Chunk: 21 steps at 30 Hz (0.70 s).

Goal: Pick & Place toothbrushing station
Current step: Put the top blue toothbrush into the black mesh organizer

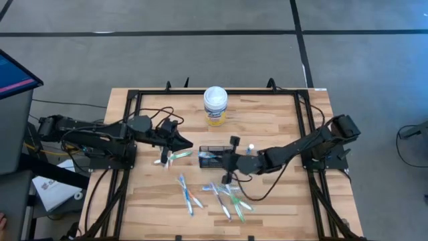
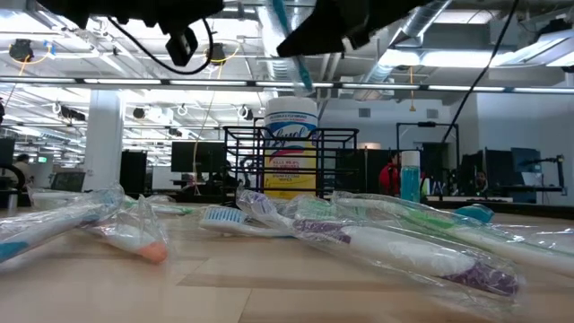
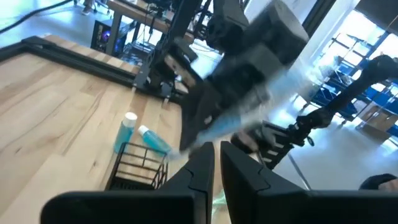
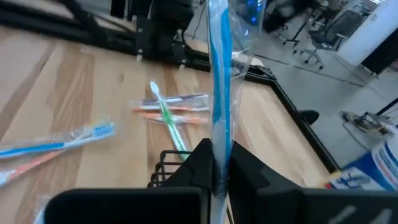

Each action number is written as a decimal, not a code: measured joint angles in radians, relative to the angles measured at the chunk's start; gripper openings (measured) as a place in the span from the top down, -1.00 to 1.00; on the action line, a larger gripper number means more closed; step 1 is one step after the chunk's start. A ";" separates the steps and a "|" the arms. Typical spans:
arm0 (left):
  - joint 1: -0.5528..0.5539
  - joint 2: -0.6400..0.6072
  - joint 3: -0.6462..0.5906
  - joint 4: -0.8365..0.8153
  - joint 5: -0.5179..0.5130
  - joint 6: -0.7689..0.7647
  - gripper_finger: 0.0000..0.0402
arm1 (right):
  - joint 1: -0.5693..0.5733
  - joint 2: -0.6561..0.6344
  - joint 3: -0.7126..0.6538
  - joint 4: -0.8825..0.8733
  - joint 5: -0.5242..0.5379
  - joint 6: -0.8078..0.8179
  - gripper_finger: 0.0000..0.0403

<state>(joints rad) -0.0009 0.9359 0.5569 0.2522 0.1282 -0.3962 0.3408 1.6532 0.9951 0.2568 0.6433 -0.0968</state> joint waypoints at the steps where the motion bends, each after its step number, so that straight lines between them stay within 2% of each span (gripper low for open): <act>1: -0.001 0.000 -0.007 0.002 -0.004 0.000 0.89 | -0.001 -0.016 -0.030 0.039 0.000 0.016 0.92; 11: -0.051 0.000 -0.032 0.029 -0.088 0.057 0.89 | -0.044 -0.083 -0.269 0.405 -0.022 0.098 0.92; 15: -0.075 0.000 -0.032 0.035 -0.119 0.083 0.89 | -0.069 -0.083 -0.319 0.484 -0.050 0.131 0.92; 21: -0.109 0.000 -0.032 0.036 -0.147 0.126 0.89 | -0.082 -0.082 -0.353 0.512 -0.067 0.159 0.92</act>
<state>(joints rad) -0.1098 0.9360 0.5247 0.2882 -0.0189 -0.2704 0.2592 1.5715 0.6425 0.7690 0.5760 0.0618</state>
